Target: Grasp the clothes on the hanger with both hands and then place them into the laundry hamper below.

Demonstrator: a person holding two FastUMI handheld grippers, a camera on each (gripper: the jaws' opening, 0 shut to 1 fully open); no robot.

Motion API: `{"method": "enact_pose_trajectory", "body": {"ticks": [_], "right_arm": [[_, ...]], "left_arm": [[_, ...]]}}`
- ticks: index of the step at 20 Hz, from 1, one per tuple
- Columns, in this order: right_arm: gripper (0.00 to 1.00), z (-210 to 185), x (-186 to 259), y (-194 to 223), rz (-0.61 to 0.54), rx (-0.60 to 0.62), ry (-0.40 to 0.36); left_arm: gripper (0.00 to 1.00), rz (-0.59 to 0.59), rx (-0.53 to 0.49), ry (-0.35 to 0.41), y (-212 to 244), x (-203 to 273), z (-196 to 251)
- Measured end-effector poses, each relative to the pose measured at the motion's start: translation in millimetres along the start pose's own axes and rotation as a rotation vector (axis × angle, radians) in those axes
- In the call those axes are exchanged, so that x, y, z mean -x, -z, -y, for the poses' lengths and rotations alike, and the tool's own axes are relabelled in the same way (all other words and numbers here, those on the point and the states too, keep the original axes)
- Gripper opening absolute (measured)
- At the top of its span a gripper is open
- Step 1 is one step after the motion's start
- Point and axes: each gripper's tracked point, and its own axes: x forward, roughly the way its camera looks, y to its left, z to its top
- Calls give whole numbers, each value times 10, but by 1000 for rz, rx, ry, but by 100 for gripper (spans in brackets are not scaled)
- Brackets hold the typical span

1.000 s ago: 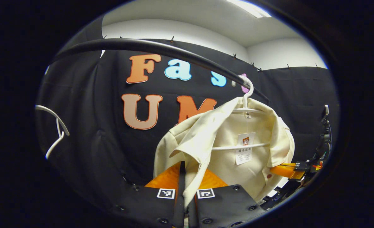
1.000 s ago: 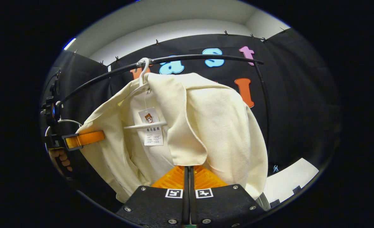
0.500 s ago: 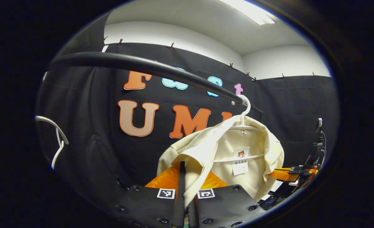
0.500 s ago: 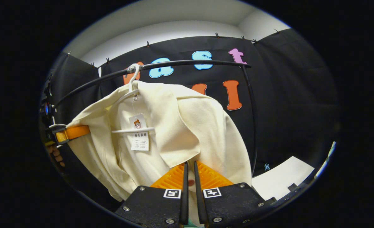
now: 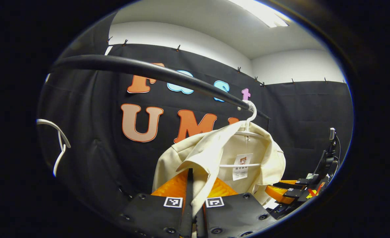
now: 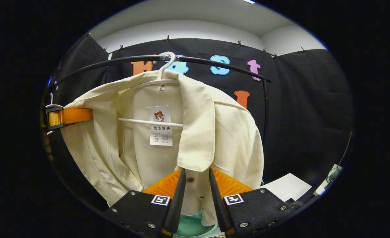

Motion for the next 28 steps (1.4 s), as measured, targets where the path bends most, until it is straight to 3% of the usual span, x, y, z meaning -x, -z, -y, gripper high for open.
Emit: {"method": "enact_pose_trajectory", "body": {"ticks": [4, 7, 11, 16, 20, 22, 23, 24, 25, 28], "right_arm": [[63, -103, -1, -62, 13, -14, 17], [72, 14, -182, -71, 5, -37, 112], [74, -61, -525, -48, -28, -119, 152], [74, -347, -544, -172, -3, -102, 113], [74, -218, -593, -175, 3, -86, 151], [52, -66, -632, -95, -27, -111, 166], [32, -1, -601, -63, -47, -130, 172], [22, 43, -573, -83, -43, -150, 163], [15, 110, -511, -151, -34, -155, 158], [11, 348, -234, -434, 15, -116, 146]], "left_arm": [[11, -3, 8, 15, 27, -5, 1], [14, -3, 5, 19, 9, 1, -8], [11, 6, -8, 19, -75, 10, -49], [11, 30, -30, 3, -201, 6, -170], [11, 36, -34, -7, -253, -9, -219], [11, 45, -47, -18, -291, -4, -254], [11, 50, -62, -27, -308, -2, -287], [11, 57, -79, -44, -343, 10, -323], [11, 66, -103, -58, -386, 23, -365], [11, 93, -145, -95, -521, 9, -442]]}}
